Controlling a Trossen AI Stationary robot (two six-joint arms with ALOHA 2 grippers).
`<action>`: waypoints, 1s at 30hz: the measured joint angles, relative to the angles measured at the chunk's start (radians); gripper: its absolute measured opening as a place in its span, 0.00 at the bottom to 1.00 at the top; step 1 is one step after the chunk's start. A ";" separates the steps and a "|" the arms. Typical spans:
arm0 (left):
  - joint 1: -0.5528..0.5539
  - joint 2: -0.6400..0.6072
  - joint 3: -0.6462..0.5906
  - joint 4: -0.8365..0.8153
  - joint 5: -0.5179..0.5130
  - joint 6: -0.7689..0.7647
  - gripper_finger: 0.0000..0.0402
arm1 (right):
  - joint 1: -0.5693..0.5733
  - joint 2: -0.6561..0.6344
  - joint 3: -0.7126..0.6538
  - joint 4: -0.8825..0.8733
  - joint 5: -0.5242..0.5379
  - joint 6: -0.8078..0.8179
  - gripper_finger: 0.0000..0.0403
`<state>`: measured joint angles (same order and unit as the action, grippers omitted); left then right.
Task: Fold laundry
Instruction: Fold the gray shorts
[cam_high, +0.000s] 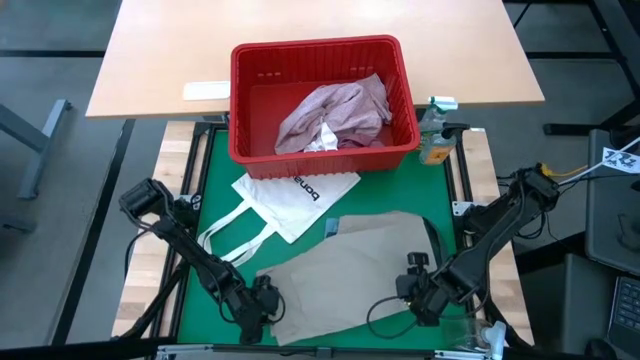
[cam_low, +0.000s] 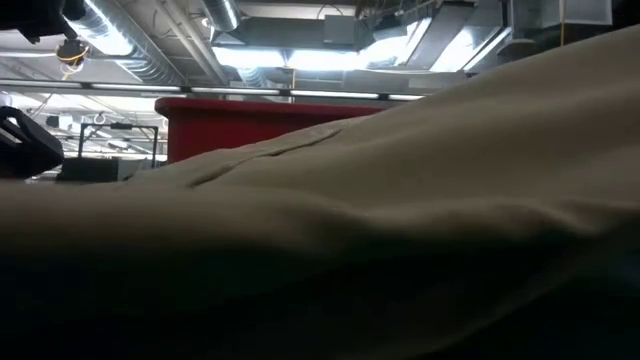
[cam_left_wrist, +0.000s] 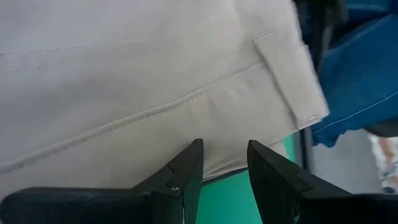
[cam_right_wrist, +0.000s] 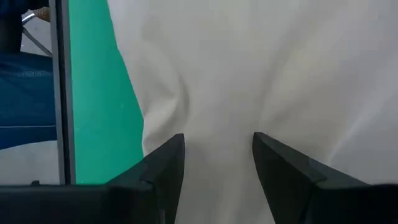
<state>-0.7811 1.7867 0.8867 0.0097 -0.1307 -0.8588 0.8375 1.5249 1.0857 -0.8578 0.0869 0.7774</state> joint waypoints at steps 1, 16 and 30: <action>0.003 -0.001 0.008 0.000 0.003 -0.002 0.30 | 0.000 0.000 0.018 -0.019 0.004 -0.003 0.47; 0.012 -0.063 0.139 -0.264 0.030 0.027 0.30 | 0.000 0.000 0.264 -0.215 0.184 -0.113 0.47; 0.134 -0.063 0.142 -0.228 -0.147 -0.106 0.30 | 0.000 0.000 0.268 -0.208 0.209 -0.132 0.47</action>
<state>-0.6467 1.7241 1.0286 -0.2179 -0.2775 -0.9653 0.8375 1.5246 1.3540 -1.0656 0.2962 0.6453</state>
